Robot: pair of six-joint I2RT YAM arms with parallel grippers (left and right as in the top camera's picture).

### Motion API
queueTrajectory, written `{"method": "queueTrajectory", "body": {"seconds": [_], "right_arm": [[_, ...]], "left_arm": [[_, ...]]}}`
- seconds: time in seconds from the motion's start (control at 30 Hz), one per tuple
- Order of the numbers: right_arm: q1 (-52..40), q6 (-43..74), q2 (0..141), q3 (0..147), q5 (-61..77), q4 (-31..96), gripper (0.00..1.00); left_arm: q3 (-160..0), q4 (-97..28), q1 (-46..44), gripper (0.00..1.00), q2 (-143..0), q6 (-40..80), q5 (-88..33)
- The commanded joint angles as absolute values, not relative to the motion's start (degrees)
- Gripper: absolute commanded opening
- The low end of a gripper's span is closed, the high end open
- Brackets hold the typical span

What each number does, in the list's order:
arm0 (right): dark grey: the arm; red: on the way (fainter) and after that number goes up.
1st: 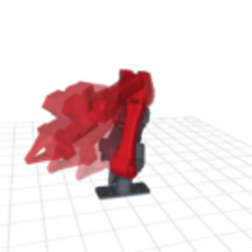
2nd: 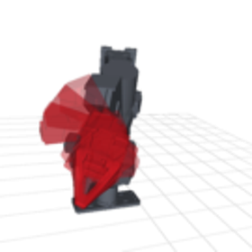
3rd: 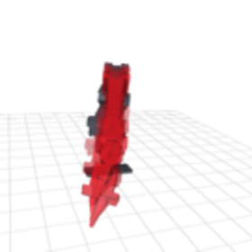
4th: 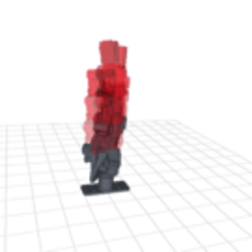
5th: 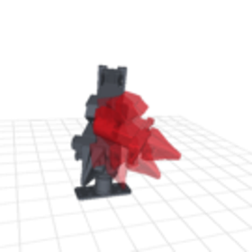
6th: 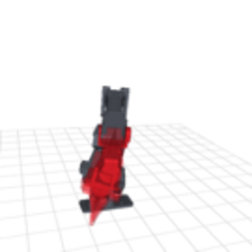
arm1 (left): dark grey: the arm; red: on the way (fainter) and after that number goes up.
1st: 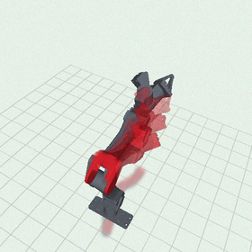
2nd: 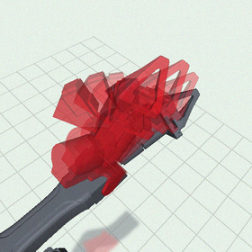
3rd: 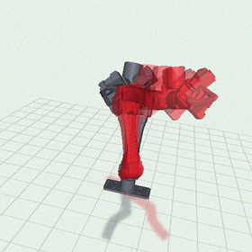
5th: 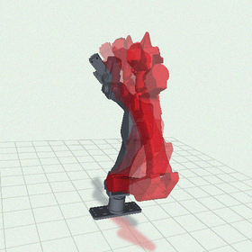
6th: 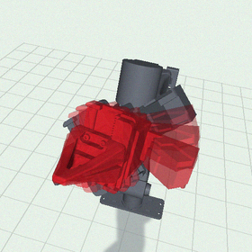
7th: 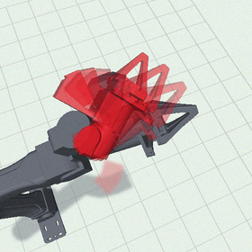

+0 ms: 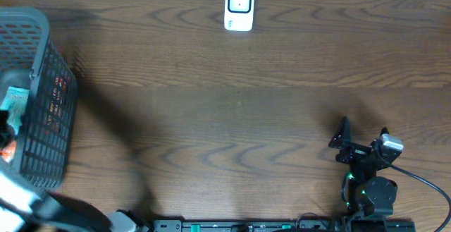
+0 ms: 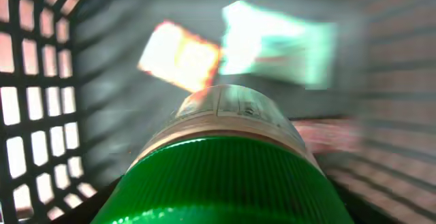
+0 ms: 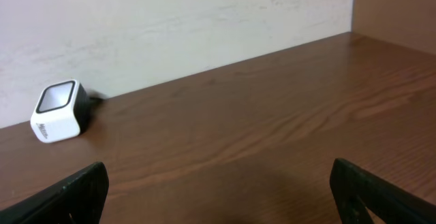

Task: Scan the item barcode
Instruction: 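Lift the jar out and carry it toward the scanner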

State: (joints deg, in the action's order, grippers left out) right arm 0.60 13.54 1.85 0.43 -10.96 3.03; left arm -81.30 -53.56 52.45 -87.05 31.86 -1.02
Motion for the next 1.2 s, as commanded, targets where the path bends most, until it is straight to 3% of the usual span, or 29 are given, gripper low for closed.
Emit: {"method": "queueTrajectory", "body": {"seconds": [0.0,0.3,0.53,0.7,0.87,1.17], "right_arm": [[0.27,13.02,1.89,0.32,-11.05,3.22,0.99],[0.27,12.99,1.89,0.32,-11.05,3.22,0.99],[0.27,12.99,1.89,0.32,-11.05,3.22,0.99],[0.27,12.99,1.89,0.32,-11.05,3.22,0.99],[0.27,12.99,1.89,0.32,-11.05,3.22,0.99],[0.27,12.99,1.89,0.32,-11.05,3.22,0.99]], "left_arm": [[-83.35,-53.21,52.64,0.57,-77.49,35.35,-10.44],[-83.35,-51.4,47.44,0.57,-63.7,38.96,-16.32],[-83.29,-48.99,32.21,0.57,-62.7,38.44,-18.83],[-81.84,-49.52,16.64,0.57,-67.13,33.65,-17.98],[-81.21,-51.99,2.35,0.58,-75.22,29.3,-8.75],[-81.21,-48.93,-13.34,0.58,-94.35,28.93,1.37]]}}
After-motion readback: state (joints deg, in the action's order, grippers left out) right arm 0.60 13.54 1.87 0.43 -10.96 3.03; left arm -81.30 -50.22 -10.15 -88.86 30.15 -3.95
